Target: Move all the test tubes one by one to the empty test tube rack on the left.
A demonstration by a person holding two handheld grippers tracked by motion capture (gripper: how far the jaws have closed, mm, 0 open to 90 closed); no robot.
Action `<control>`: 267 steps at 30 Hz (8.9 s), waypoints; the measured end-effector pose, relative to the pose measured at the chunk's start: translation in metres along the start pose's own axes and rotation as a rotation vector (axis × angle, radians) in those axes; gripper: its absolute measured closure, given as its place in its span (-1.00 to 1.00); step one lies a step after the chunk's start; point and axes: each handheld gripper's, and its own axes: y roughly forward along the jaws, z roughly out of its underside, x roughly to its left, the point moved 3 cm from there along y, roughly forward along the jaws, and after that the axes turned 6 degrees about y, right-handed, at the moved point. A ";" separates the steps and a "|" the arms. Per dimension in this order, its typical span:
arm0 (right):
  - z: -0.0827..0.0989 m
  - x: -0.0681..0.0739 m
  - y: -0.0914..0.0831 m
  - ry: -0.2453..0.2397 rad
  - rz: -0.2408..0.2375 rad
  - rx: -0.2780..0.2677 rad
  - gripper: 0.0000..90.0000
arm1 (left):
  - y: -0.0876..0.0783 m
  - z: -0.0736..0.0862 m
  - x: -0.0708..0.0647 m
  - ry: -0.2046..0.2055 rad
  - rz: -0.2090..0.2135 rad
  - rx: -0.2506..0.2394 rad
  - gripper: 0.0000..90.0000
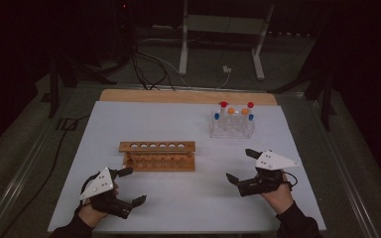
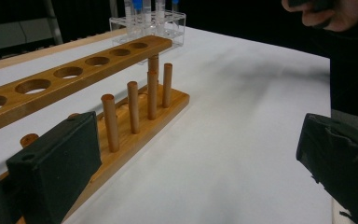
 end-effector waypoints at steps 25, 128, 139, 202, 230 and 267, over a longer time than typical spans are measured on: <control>-0.040 -0.084 0.023 0.115 0.183 -0.077 -1.00 | -0.002 -0.001 0.000 -0.005 0.004 -0.010 -0.99; -0.059 -0.125 0.047 0.164 0.378 0.131 0.70 | 0.001 0.001 0.002 -0.049 -0.003 0.021 -0.99; -0.045 -0.082 0.040 0.108 0.252 0.147 0.70 | 0.006 -0.009 0.001 -0.045 0.003 0.047 -0.99; -0.007 0.060 0.060 -0.085 -0.173 0.200 0.70 | 0.118 -0.107 -0.031 0.053 0.254 0.069 -0.05; -0.008 0.058 0.059 -0.066 -0.177 0.191 0.68 | 0.138 -0.107 -0.037 0.145 0.223 0.116 0.71; -0.018 0.043 0.045 0.031 -0.160 0.042 -1.00 | 0.112 -0.149 0.021 0.125 0.042 0.075 0.72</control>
